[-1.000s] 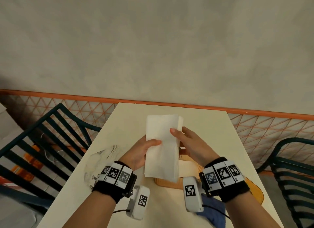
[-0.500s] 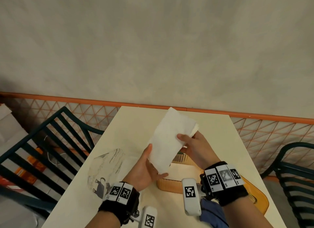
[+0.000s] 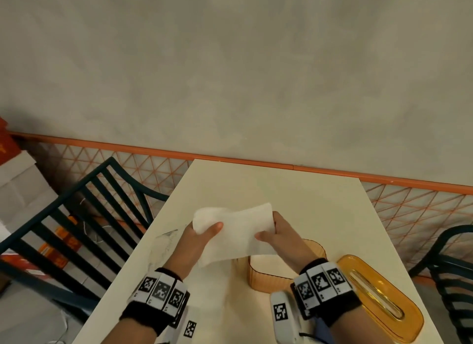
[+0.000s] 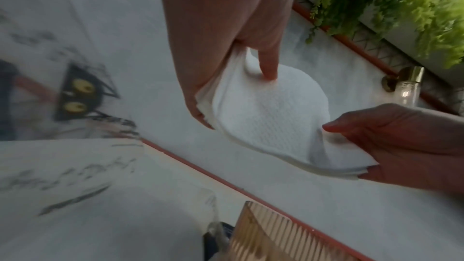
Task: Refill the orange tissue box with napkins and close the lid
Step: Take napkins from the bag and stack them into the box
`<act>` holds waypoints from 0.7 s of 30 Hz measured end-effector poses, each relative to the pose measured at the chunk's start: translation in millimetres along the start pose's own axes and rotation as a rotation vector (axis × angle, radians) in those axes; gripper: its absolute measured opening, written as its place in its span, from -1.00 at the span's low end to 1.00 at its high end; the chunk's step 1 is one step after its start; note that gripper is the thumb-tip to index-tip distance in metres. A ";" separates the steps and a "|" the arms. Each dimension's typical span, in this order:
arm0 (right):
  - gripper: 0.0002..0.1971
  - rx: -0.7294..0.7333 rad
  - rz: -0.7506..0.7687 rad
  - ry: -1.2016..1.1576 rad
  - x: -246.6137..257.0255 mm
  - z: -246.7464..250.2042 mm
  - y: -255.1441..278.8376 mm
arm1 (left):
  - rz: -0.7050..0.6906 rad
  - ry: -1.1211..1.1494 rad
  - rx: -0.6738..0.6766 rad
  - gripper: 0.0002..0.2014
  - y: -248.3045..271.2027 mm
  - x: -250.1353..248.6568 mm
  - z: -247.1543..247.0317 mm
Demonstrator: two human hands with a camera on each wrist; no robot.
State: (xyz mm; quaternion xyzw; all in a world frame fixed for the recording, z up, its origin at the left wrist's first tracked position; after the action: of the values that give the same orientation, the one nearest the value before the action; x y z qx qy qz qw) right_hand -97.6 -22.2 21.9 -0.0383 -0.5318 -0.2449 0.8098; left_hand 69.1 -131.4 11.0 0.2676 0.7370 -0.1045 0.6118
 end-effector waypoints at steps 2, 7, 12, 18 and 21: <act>-0.61 -0.044 0.029 0.012 3.2 -15.1 0.8 | -0.033 -0.029 -0.050 -0.72 5.4 1.7 13.7; -0.52 -0.048 0.015 0.123 -29.0 -70.4 3.7 | 0.064 -0.285 -0.044 -0.56 9.8 46.0 53.9; -0.36 -0.058 -0.082 0.179 -69.0 -102.9 4.2 | 0.180 -0.368 -0.064 -0.47 10.8 83.9 82.1; -0.47 -0.055 -0.030 0.096 -43.1 -79.7 4.5 | 0.097 -0.273 -0.099 -0.57 7.7 50.5 70.3; -0.66 -0.119 -0.013 -0.004 -27.0 -44.3 1.0 | 0.093 -0.112 -0.006 -0.68 5.2 20.4 39.7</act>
State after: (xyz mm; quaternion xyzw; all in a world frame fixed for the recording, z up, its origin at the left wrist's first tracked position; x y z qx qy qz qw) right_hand -68.3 -26.0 -20.8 -0.0834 -0.5180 -0.2815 0.8034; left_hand 103.2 -140.6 -16.8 0.2935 0.6885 -0.0884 0.6573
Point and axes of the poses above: each hand's wrist, its own y-axis away from the middle knuckle, its own z-axis out of the back of the hand, x = y × z, the point moved 6 cm from there along -y, towards the middle knuckle, and after that the axes turned 13 degrees about y, right-handed, at the moved point
